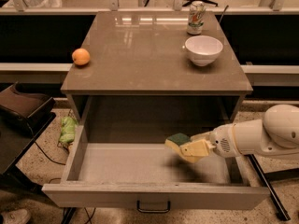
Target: Place sponge into top drawer
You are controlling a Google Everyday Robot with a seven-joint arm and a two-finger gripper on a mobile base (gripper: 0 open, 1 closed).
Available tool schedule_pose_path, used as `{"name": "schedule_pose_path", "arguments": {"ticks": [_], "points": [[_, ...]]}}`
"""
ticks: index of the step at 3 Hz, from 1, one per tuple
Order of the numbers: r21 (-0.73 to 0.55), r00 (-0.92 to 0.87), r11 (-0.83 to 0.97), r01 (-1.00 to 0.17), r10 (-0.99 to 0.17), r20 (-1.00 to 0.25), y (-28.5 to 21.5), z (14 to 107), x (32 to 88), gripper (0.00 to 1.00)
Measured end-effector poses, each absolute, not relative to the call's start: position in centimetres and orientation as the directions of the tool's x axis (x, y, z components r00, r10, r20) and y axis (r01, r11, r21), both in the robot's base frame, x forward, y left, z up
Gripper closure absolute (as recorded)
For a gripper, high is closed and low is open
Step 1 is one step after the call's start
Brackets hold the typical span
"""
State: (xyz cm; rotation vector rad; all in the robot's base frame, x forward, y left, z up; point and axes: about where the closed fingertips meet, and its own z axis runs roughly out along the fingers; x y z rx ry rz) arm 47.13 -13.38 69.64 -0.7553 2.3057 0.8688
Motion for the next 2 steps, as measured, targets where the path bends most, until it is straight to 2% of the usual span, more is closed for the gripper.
{"name": "schedule_pose_path", "arguments": {"ticks": [1,2], "points": [[0.400,-0.685,0.629,-0.667,-0.306,-0.661,-13.17,69.64,47.10,0.33],[0.400,-0.684,0.627,-0.669,-0.308,-0.661,-13.03,69.64,47.08,0.10]]}}
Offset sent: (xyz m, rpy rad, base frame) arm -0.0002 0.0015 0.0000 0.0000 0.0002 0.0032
